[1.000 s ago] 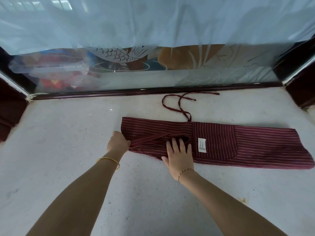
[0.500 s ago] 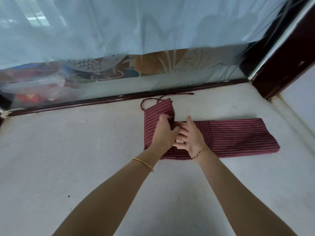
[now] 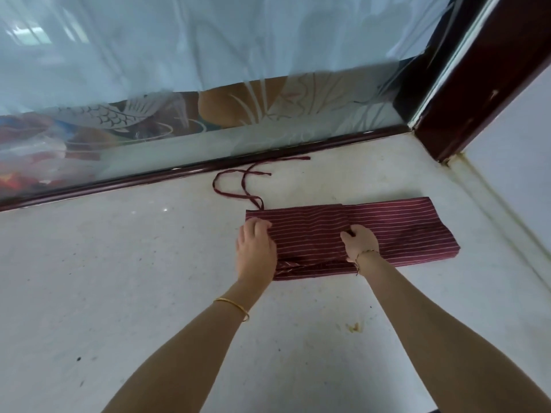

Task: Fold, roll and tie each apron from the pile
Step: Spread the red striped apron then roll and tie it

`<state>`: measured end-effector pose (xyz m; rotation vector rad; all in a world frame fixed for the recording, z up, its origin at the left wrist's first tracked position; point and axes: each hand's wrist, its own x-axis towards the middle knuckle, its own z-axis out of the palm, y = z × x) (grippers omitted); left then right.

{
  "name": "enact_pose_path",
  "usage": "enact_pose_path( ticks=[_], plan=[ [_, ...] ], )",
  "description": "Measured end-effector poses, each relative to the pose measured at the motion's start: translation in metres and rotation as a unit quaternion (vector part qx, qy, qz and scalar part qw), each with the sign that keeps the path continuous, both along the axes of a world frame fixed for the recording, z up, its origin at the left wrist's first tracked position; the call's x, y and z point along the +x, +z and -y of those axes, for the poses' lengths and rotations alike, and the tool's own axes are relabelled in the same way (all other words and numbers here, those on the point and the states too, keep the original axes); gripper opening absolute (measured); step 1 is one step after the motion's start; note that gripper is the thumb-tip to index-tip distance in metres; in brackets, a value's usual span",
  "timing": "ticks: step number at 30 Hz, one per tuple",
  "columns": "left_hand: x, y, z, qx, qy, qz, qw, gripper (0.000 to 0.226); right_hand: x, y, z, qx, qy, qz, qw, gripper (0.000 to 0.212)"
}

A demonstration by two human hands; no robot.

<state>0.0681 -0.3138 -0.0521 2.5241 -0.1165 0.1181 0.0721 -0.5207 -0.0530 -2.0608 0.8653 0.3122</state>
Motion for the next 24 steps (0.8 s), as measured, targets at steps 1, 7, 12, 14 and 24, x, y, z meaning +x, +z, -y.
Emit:
enact_pose_path(
  ticks=[1,7,12,14,24],
  plan=[
    [-0.002,-0.007,-0.003,0.027,-0.012,-0.008,1.000,0.031,-0.001,-0.004,0.001,-0.050,0.023,-0.009,0.998,0.019],
    [-0.004,-0.030,0.002,0.191,-0.104,-0.051,0.975,0.061,-0.005,-0.017,0.008,-0.117,0.039,-0.035,0.992,0.030],
    [-0.002,-0.037,0.010,0.228,-0.136,-0.057,0.962,0.063,-0.005,-0.023,0.018,-0.163,0.055,-0.002,0.985,0.023],
    [-0.003,-0.035,0.017,0.215,-0.151,-0.065,0.963,0.066,-0.004,-0.021,0.022,-0.164,0.046,0.005,0.985,0.023],
    [0.000,-0.042,0.028,0.322,-0.221,-0.138,0.910,0.064,0.000,-0.024,0.038,-0.144,0.015,0.014,0.989,0.020]
  ],
)
